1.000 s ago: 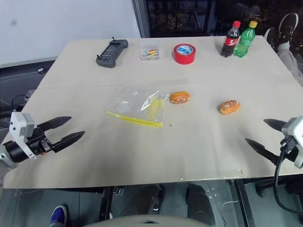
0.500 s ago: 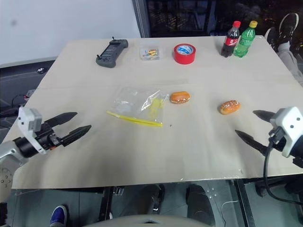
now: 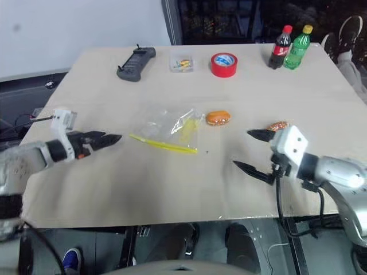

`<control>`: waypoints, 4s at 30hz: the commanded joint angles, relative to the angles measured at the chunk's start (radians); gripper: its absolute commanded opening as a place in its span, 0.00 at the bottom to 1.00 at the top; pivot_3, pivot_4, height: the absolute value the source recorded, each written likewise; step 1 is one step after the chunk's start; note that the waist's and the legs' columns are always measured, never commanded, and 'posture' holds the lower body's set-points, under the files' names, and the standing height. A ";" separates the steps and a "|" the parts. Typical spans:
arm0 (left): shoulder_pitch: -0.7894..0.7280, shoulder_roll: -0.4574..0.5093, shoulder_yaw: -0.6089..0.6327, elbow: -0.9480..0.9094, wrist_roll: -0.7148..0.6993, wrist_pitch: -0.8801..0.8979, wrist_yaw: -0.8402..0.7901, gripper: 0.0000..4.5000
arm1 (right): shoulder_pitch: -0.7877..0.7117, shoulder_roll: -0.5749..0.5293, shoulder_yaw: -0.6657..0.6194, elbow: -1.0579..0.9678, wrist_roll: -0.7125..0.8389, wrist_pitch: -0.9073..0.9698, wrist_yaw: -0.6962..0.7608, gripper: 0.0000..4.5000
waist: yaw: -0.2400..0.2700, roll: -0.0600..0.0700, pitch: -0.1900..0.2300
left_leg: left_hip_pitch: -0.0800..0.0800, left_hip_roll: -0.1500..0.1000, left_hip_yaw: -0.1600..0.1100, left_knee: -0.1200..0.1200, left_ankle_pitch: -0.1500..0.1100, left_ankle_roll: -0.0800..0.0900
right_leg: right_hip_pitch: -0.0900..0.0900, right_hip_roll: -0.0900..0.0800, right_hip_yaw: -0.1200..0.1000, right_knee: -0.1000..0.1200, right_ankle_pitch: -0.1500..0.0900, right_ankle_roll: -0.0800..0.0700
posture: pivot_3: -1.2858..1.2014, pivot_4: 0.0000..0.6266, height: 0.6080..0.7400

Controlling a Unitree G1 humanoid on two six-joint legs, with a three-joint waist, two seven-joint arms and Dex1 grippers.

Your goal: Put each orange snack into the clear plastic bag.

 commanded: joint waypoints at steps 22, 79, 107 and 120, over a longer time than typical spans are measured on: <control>-0.523 -0.086 -0.365 0.852 0.284 -0.107 -0.783 1.00 | 0.002 0.049 0.086 -0.127 -0.023 0.031 -0.116 0.98 | -0.047 -0.004 0.000 | -0.005 -0.002 0.001 0.002 0.002 0.001 | -0.005 0.000 0.003 0.003 0.000 0.000 | 0.52 0.24 1.00; -0.025 -0.265 0.151 -0.026 -0.988 0.682 0.406 0.00 | -0.283 0.426 0.540 0.579 -0.814 -0.548 -0.432 0.88 | -0.030 0.002 -0.010 | 0.013 0.000 0.001 0.001 0.000 -0.003 | 0.008 0.002 0.005 0.003 0.000 -0.001 | 0.52 0.24 1.00; 0.464 0.152 -0.092 -1.131 0.060 -0.361 0.213 0.57 | -0.684 0.188 0.415 0.586 -0.576 -0.037 0.056 0.00 | -0.022 0.003 -0.007 | 0.009 0.002 0.009 -0.009 -0.002 -0.004 | 0.003 -0.003 0.010 -0.004 -0.002 -0.005 | 0.52 0.24 1.00; 0.429 0.009 -0.395 -1.157 0.512 -0.499 0.292 0.57 | -0.821 0.238 0.474 0.682 -0.579 0.073 0.123 0.00 | -0.028 0.005 -0.002 | 0.007 0.003 0.008 -0.009 -0.003 0.000 | 0.003 -0.001 0.008 -0.007 -0.001 -0.002 | 0.52 0.24 1.00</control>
